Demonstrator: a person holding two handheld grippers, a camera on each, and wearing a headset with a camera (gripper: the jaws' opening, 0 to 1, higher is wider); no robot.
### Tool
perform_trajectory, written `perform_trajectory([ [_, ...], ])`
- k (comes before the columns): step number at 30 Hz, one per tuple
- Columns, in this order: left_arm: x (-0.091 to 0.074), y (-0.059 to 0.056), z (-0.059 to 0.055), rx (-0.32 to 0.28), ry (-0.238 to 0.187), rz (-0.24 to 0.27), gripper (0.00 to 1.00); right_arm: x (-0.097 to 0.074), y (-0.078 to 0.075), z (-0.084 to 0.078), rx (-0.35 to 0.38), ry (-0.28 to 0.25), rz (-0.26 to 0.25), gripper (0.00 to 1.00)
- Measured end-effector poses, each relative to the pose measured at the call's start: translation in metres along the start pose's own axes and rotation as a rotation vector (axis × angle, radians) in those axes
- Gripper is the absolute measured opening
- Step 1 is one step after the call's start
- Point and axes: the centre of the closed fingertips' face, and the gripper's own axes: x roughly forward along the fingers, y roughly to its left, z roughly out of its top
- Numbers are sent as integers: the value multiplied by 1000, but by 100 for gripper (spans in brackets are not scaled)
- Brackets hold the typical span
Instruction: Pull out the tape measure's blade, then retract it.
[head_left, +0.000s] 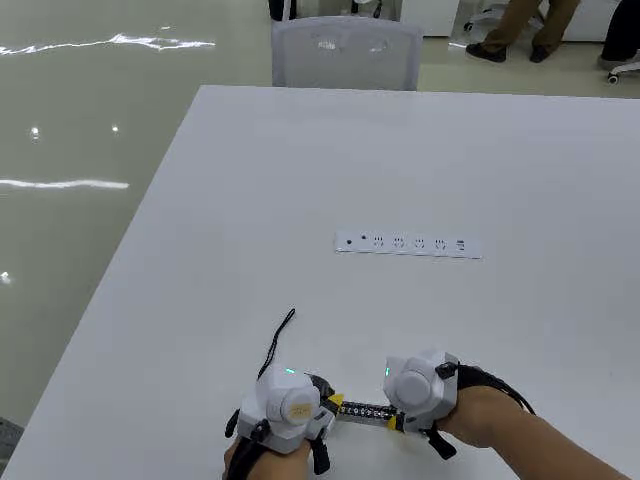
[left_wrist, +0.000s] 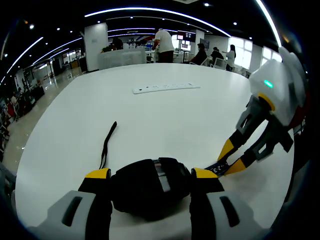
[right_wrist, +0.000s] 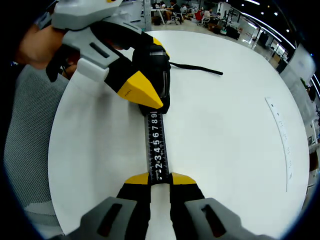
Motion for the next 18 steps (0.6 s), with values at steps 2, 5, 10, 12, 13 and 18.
perform_trajectory([
  [2, 1, 0, -1, -1, -1, 0, 59, 1, 0, 1, 2, -4, 0, 13],
  [5, 3, 1, -3, -1, -1, 0, 59, 2, -1, 3, 1, -9, 1, 13],
  [10, 5, 2, -5, -1, -2, 0, 59, 3, 0, 6, -3, -12, 3, 13],
  [12, 4, 1, -5, -1, -2, -1, 59, 3, -1, 6, -5, -12, 3, 13],
  [13, 3, 0, -4, 0, -2, -1, 59, 4, -1, 7, -2, -13, 3, 13],
  [18, 2, 0, -2, -1, -3, -2, 59, 4, 0, 9, -1, -14, 4, 13],
])
